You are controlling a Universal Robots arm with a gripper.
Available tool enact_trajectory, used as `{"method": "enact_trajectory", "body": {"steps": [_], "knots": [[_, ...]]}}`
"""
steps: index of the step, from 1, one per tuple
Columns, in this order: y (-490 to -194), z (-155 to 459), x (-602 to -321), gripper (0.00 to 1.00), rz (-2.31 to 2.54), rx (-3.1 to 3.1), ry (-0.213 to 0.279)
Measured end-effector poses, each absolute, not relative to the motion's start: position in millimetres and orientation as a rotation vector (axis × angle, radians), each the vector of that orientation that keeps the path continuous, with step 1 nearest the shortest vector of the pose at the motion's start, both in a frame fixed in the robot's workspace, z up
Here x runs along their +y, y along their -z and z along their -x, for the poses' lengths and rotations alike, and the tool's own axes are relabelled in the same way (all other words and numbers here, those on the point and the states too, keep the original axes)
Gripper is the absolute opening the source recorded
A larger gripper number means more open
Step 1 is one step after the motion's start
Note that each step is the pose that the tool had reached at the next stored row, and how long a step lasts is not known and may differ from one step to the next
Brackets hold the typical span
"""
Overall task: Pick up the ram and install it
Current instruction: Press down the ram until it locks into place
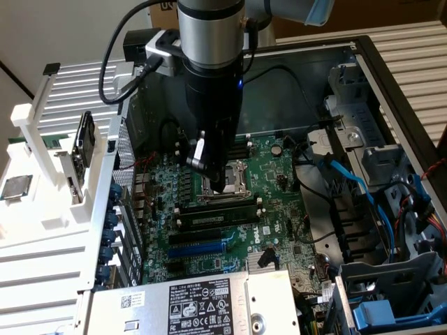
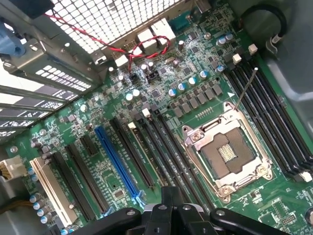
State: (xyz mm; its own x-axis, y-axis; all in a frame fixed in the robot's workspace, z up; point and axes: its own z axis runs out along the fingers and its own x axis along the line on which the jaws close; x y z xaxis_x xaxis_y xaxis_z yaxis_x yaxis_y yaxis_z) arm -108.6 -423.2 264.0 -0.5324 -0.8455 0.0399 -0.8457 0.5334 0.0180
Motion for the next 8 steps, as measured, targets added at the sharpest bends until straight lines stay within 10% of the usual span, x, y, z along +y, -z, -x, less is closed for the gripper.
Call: {"method": "enact_trajectory", "body": {"steps": [8], "knots": [[-263.7,108.6,-423.2,0.10,-1.358,-2.787,-0.004]]}}
